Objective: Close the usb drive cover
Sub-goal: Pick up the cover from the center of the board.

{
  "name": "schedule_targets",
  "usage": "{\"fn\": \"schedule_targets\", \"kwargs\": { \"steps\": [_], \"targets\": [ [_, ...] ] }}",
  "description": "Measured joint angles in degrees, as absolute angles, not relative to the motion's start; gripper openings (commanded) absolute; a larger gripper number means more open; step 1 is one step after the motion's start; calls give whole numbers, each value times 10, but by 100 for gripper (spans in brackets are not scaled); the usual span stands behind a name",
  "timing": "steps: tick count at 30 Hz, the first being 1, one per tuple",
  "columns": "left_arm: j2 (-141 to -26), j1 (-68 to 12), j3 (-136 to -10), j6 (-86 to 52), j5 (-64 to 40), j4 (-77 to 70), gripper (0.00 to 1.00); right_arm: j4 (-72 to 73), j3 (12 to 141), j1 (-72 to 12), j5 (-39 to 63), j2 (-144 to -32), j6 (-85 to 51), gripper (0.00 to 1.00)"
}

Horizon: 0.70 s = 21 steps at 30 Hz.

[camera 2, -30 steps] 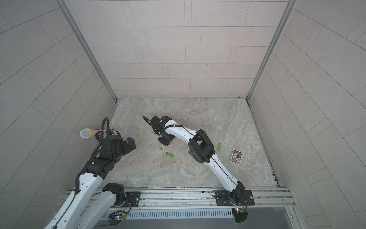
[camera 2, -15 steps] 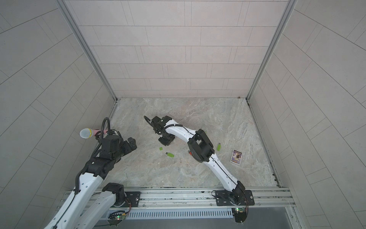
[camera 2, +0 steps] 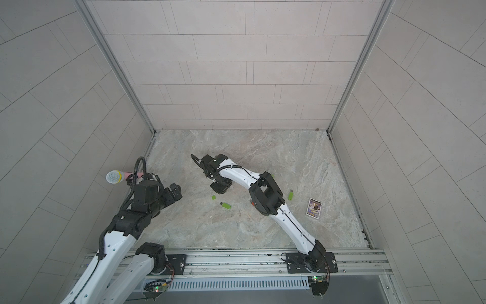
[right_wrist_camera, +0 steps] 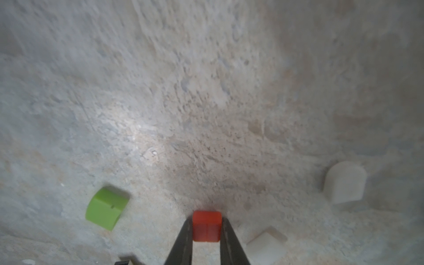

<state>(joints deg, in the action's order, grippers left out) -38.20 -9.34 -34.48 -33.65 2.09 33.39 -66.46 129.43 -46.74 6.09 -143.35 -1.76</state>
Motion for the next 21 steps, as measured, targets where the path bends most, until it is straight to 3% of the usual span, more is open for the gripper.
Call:
{"fn": "schedule_targets", "kwargs": {
  "steps": [9, 21],
  "targets": [
    [-378, -93, -345, -336, 13, 338, 100, -664, 1294, -465, 68, -1433, -26, 31],
    [-378, -93, -345, -336, 11, 337, 100, -663, 1294, -458, 74, -1434, -43, 24]
  ]
}}
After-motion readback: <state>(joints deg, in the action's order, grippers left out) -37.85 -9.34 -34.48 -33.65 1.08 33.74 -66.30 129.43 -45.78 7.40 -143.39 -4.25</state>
